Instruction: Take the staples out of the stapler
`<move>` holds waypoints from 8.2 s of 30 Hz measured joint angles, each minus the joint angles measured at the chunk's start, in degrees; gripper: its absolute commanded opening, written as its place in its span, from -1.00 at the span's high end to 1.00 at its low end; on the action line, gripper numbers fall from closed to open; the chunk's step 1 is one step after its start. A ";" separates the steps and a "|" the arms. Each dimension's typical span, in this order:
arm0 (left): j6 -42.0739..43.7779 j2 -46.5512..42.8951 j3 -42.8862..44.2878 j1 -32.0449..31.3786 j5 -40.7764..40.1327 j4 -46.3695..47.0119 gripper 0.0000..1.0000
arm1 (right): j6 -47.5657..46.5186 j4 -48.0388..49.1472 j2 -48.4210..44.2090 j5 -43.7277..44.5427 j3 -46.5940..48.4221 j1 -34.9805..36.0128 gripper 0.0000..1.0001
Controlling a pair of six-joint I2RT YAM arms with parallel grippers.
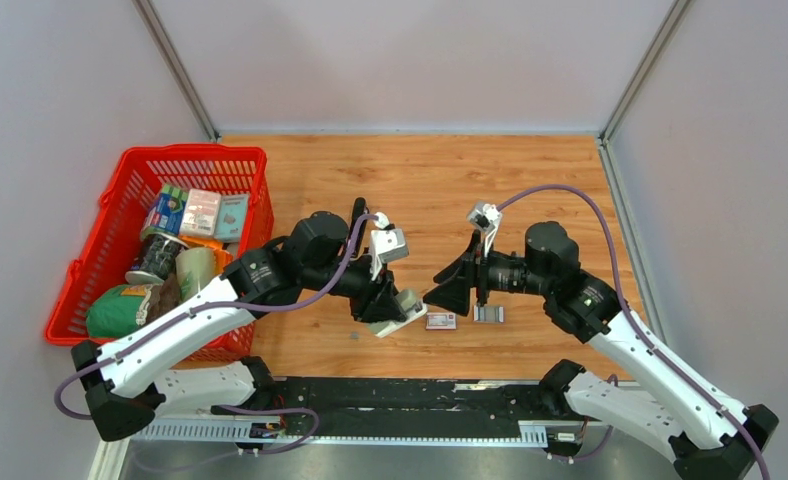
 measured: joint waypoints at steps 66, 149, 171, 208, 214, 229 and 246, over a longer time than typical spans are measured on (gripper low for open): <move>-8.94 -17.55 -11.30 -1.66 -0.57 6.49 1.00 | 0.98 32.87 2.69 1.81 -12.09 21.81 1.00; -8.41 -15.58 -7.39 -2.03 -15.76 14.78 1.00 | 7.63 30.64 -2.05 24.13 -20.96 35.43 0.36; -5.05 -9.38 -5.64 -0.07 -39.76 22.45 1.00 | -2.43 -3.39 -4.66 56.08 -5.88 36.00 0.29; -16.52 3.30 -3.02 -0.07 -52.74 7.65 1.00 | -2.25 37.07 27.36 37.31 -8.81 19.80 1.00; -16.76 4.04 -3.02 -0.09 -53.75 6.69 1.00 | -1.38 41.70 27.41 33.46 -9.60 19.56 1.00; -18.62 4.66 -5.05 0.48 -54.93 3.98 1.00 | 8.72 59.54 35.87 24.28 -16.41 18.75 1.00; -19.50 11.93 -5.95 0.68 -56.98 1.97 1.00 | 15.58 71.65 44.87 17.29 -17.84 18.69 1.00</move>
